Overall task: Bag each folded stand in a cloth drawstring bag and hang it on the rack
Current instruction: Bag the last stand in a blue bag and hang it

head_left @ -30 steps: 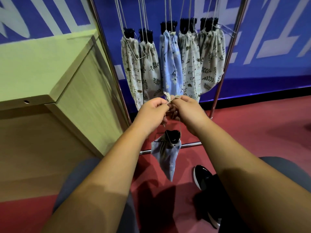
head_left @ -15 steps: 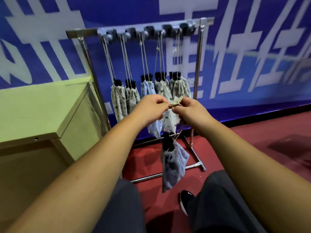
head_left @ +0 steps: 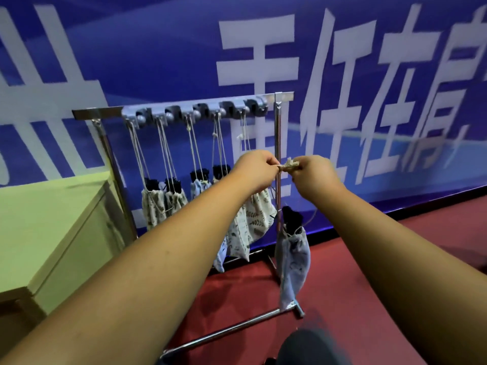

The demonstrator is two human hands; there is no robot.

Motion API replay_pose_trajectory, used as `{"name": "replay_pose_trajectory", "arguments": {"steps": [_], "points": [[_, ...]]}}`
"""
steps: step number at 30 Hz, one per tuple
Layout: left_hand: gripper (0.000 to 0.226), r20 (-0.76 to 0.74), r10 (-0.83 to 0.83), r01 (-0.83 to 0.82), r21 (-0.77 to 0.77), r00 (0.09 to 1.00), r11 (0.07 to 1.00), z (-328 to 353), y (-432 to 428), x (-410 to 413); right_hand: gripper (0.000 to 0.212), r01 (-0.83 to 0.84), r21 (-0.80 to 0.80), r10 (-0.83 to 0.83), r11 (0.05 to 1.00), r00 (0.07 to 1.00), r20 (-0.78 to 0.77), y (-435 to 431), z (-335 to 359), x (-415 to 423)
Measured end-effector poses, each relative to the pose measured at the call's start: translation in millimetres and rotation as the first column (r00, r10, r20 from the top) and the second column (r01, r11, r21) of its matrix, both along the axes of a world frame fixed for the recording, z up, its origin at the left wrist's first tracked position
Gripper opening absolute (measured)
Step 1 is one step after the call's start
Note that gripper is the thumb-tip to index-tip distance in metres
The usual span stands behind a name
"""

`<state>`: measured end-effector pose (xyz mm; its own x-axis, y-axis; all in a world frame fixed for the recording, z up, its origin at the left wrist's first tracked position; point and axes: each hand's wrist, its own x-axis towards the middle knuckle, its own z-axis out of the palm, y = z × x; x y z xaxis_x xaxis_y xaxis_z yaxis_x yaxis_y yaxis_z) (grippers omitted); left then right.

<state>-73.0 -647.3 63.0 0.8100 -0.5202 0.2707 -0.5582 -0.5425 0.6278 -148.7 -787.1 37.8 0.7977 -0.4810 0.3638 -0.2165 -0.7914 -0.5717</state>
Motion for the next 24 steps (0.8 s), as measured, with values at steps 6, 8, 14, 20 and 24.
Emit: {"name": "replay_pose_trajectory", "arguments": {"steps": [6, 8, 14, 20, 24], "points": [[0.023, 0.021, 0.008, -0.01, 0.097, 1.0, 0.995, 10, -51, 35, 0.021, 0.065, 0.17, -0.071, 0.983, 0.997, 0.031, -47, 19, 36], [0.025, 0.02, -0.005, 0.003, 0.117, 1.0, 0.993, 12, -66, 48, 0.021, 0.101, 0.162, -0.119, 0.982, 0.987, 0.106, -58, 21, 51], [0.021, -0.063, -0.034, 0.034, -0.01, 0.997, 0.999, 21, -97, 91, 0.018, 0.064, 0.185, -0.11, 0.981, 0.961, 0.253, -88, 27, 92], [0.023, -0.141, -0.052, 0.029, -0.164, 0.989, 0.986, 26, -111, 130, 0.018, 0.049, 0.328, -0.149, 0.943, 0.946, 0.288, -102, 33, 135], [0.021, -0.159, -0.002, -0.044, -0.285, 0.987, 0.958, 29, -107, 154, 0.019, -0.106, 0.507, -0.095, 0.855, 0.931, 0.353, -98, 43, 163]]}}
